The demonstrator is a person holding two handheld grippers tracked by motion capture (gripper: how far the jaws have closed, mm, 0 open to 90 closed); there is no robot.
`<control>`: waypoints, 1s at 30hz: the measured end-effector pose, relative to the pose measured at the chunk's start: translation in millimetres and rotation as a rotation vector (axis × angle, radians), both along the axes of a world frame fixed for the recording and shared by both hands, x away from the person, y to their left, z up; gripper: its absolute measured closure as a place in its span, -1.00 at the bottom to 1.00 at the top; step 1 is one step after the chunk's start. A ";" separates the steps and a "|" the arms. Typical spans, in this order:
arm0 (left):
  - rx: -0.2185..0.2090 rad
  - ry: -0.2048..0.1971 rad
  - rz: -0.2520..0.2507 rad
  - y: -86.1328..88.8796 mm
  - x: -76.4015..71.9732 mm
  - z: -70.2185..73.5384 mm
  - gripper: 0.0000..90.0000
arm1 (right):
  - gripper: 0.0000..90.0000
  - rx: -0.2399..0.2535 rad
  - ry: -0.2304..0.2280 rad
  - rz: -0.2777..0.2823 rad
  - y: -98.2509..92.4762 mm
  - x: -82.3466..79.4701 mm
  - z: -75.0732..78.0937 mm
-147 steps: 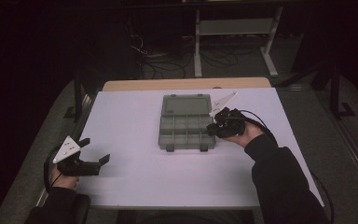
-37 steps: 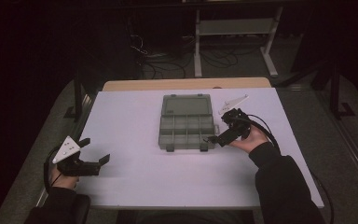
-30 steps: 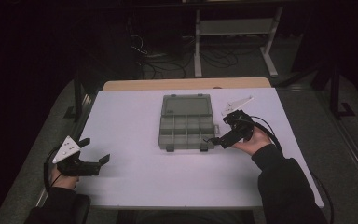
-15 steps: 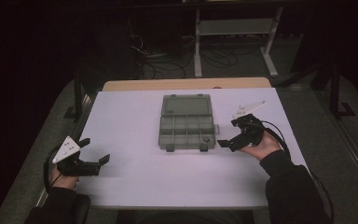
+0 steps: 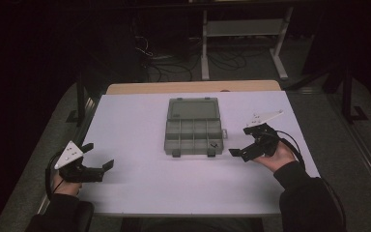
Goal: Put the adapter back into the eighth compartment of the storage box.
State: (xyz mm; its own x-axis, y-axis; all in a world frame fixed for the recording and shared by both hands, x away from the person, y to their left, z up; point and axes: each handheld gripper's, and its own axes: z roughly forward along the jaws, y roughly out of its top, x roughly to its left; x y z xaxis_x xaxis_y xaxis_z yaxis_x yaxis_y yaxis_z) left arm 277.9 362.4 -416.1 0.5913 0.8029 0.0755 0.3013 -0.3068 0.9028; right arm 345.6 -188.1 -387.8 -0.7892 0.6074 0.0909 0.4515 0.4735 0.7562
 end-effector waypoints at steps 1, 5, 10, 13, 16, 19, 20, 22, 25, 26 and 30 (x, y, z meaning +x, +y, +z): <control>0.000 0.000 0.000 0.0 -0.1 0.0 -1.00 | -1.00 0.004 -0.002 -0.002 -1.0 -1.4 -0.3; 0.000 0.000 0.001 0.1 -0.2 0.1 -1.00 | -1.00 0.018 -0.010 -0.015 -6.2 -7.1 -2.3; -0.001 -0.001 0.001 0.2 -0.3 0.2 -1.00 | -1.00 0.031 -0.012 -0.035 -14.1 -12.5 -7.5; -0.001 -0.001 0.001 0.2 -0.3 0.2 -1.00 | -1.00 0.037 -0.011 -0.045 -18.0 -15.5 -10.7; 0.001 -0.001 0.000 0.0 -0.3 0.2 -1.00 | -1.00 0.040 -0.016 -0.057 -20.7 -19.3 -13.8; 0.001 -0.002 0.000 0.1 -0.4 0.3 -1.00 | -1.00 0.042 -0.024 -0.064 -23.6 -23.1 -16.3; -0.001 -0.002 0.001 0.0 -0.4 0.2 -1.00 | -1.00 0.045 -0.027 -0.067 -24.7 -24.1 -16.9; -0.001 -0.002 0.001 0.0 -0.5 0.3 -1.00 | -1.00 0.052 -0.027 -0.070 -26.9 -25.9 -18.1; -0.001 -0.002 0.000 0.0 -0.5 0.3 -1.00 | -1.00 0.061 -0.030 -0.080 -30.4 -28.1 -19.7; -0.002 -0.002 0.000 0.0 -0.5 0.2 -1.00 | -1.00 0.066 -0.032 -0.084 -31.6 -28.8 -20.4; 0.000 0.000 -0.003 0.0 -0.5 0.2 -1.00 | -1.00 0.070 -0.042 -0.102 -36.2 -32.2 -23.7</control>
